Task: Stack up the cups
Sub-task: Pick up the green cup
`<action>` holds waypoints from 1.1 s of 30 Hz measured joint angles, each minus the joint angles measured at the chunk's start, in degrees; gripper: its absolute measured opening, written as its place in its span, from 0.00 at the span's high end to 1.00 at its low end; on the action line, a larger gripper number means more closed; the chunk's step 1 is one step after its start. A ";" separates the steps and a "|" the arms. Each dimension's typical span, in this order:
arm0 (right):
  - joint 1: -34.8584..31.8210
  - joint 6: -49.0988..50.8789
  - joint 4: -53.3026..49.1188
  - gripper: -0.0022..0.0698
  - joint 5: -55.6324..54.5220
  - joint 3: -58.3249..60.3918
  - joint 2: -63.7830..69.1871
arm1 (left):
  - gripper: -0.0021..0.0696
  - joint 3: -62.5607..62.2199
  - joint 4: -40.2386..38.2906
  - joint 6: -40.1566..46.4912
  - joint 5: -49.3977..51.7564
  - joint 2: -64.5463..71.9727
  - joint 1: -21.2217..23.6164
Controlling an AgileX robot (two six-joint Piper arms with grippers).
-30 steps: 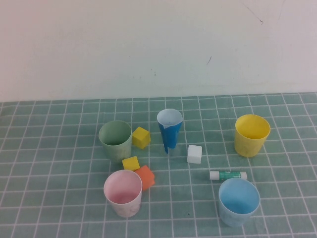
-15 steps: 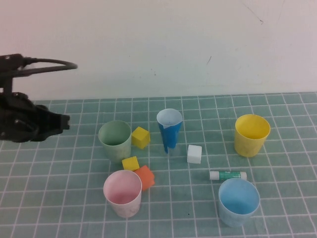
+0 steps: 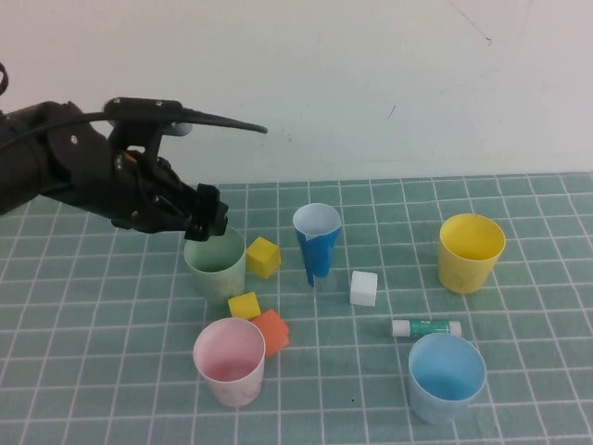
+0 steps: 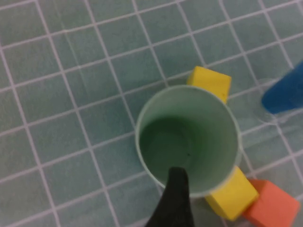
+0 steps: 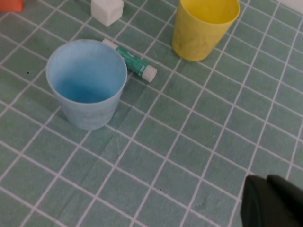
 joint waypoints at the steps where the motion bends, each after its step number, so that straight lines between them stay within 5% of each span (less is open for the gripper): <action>1: 0.00 -0.14 0.13 0.97 -0.09 0.00 0.00 | 0.19 -0.74 0.60 -0.20 -0.24 1.06 0.00; 17: 0.00 -0.77 0.22 0.97 -0.09 0.00 0.00 | 0.20 -6.73 7.55 -1.58 -7.08 18.37 0.00; 20: 0.00 -0.77 0.22 0.97 -0.09 0.00 0.00 | 0.35 -6.67 7.85 -1.58 -7.22 19.45 0.00; 26: 0.00 -0.77 0.22 0.97 -0.09 0.00 0.00 | 0.86 -6.94 7.88 -1.58 -6.55 19.56 0.00; 33: 0.00 -0.77 0.22 0.97 -0.09 0.00 0.00 | 0.95 -7.03 8.01 -1.06 -3.15 17.08 0.00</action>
